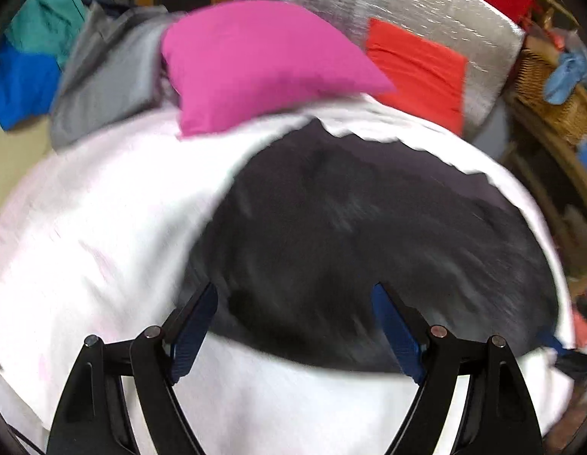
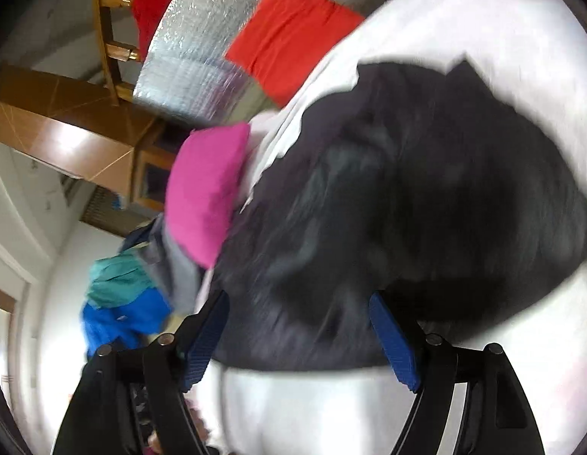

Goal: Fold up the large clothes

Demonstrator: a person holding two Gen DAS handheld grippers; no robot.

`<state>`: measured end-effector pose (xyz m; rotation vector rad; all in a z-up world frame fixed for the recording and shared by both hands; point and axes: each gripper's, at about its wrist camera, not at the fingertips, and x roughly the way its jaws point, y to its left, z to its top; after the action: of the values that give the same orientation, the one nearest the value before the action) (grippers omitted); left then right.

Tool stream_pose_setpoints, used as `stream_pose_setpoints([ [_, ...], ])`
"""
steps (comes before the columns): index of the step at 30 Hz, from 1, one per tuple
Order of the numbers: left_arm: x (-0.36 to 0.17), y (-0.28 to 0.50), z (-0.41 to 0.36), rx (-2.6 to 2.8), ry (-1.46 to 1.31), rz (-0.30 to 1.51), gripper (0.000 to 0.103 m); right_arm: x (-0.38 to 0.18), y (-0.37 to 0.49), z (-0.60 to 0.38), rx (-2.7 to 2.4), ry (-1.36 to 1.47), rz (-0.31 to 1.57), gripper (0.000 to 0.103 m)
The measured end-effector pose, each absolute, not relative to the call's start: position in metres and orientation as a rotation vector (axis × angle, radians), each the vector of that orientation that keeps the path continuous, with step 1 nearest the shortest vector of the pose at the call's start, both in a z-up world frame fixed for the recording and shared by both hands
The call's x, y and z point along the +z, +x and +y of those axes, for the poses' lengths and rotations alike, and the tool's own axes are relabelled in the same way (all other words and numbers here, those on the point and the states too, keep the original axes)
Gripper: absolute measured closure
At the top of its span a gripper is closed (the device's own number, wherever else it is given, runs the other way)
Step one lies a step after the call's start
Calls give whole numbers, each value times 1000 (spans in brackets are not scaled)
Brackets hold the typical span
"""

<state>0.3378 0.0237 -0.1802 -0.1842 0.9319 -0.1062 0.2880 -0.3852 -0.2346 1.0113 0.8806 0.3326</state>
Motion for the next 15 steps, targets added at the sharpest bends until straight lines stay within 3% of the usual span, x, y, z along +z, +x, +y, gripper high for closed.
stream_pose_setpoints([
  [8,-212,321,11,-217,-372,1096,19,-279,280,-351,310,1157,954,20],
  [15,-235,345,23,-173,-581,1127,19,-303,298,-365,186,1295,846,20],
])
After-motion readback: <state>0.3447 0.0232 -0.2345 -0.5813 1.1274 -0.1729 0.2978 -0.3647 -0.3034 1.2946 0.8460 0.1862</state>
